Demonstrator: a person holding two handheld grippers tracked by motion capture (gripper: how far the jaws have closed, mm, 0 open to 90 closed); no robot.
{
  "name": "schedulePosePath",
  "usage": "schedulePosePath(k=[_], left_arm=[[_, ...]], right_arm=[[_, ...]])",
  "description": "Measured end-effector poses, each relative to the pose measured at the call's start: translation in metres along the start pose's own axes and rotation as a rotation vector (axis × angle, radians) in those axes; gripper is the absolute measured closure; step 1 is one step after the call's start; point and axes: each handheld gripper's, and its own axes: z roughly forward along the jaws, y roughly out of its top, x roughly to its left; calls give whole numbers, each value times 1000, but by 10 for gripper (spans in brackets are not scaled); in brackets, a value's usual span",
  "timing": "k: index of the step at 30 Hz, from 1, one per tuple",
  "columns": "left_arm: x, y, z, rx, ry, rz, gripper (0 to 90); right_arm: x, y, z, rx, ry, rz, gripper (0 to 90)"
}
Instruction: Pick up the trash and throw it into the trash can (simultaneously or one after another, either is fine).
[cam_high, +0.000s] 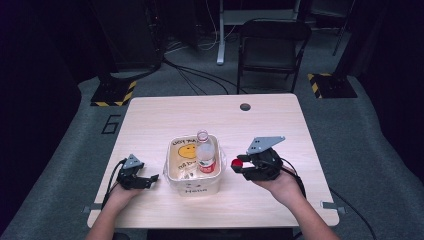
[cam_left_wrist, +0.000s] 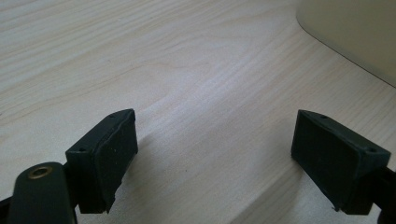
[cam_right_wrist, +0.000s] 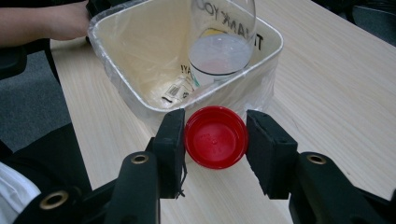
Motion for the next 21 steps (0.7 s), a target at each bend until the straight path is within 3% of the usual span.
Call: schedulePosePath(k=[21], left_arm=[[0,0,0,-1,-1,-2,144]], right_arm=[[8,28,9,-17,46,-42,577]])
